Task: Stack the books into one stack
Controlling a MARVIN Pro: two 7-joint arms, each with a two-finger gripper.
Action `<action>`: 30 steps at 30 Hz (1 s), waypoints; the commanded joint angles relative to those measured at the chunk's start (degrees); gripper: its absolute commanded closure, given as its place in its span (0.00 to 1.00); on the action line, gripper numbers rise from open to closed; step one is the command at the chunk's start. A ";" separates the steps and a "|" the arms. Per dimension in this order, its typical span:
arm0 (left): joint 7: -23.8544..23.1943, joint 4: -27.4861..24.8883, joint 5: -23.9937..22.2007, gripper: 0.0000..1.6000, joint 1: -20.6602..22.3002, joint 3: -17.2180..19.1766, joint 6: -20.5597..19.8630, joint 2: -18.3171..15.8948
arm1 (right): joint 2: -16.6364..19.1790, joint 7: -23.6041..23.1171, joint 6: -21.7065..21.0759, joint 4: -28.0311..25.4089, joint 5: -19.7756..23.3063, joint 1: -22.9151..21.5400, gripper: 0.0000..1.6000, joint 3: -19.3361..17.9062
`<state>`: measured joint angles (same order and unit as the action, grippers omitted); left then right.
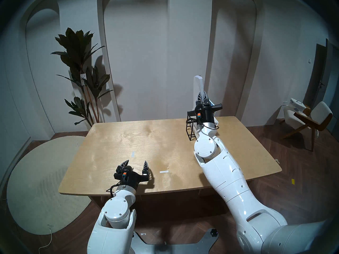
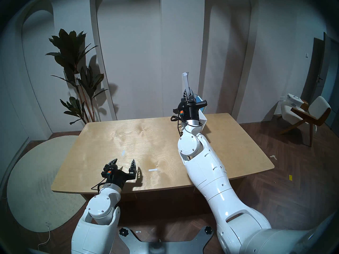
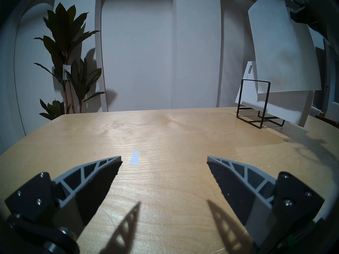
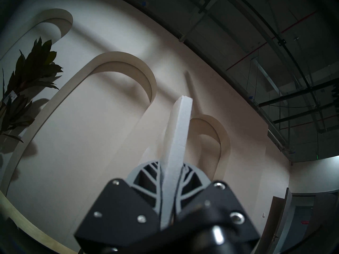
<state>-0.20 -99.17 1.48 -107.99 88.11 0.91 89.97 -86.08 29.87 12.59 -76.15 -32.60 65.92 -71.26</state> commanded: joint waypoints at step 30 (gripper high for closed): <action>0.08 -1.39 -0.01 0.00 0.30 0.13 0.21 0.04 | 7.06 -13.92 -3.12 -8.26 -13.43 -2.57 1.00 12.50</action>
<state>-0.21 -99.20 1.50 -108.00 88.11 0.91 89.99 -81.04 20.51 9.23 -82.78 -43.83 66.29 -60.73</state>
